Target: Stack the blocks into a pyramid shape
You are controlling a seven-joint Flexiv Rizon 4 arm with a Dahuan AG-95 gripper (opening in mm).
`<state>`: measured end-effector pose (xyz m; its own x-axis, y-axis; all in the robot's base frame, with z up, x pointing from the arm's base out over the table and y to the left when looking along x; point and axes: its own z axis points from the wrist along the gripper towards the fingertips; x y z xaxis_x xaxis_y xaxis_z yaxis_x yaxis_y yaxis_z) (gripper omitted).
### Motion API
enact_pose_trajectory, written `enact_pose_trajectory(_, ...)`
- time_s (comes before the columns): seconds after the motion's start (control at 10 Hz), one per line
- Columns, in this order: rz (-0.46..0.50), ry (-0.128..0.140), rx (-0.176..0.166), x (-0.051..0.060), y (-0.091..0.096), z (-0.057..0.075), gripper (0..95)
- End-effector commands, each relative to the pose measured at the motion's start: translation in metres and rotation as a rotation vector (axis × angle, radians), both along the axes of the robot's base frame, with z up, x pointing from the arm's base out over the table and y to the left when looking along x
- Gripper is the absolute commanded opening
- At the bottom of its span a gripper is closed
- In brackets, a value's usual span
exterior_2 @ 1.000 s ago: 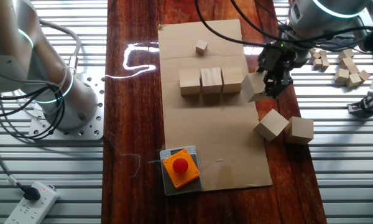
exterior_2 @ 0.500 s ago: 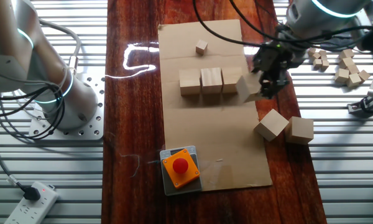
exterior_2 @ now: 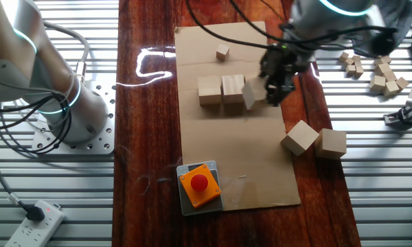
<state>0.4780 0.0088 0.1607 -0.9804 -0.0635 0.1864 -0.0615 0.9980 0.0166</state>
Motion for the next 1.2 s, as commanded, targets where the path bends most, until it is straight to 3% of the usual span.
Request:
enact_pose_trajectory(0.1,-0.027,0.001,0.004,-0.011,0.005,-0.002,0.0)
enact_pose_trajectory(0.3,-0.075,0.001,0.029,-0.023,0.008,-0.008,0.0)
enact_pose_trajectory(0.5,-0.109,0.009,0.054,-0.023,0.008,-0.008,0.0)
enact_pose_trajectory(0.8,-0.088,0.0,0.038,-0.023,0.008,-0.008,0.0)
enact_pose_trajectory(1.2,-0.083,-0.033,0.023,-0.023,0.008,-0.008,0.0)
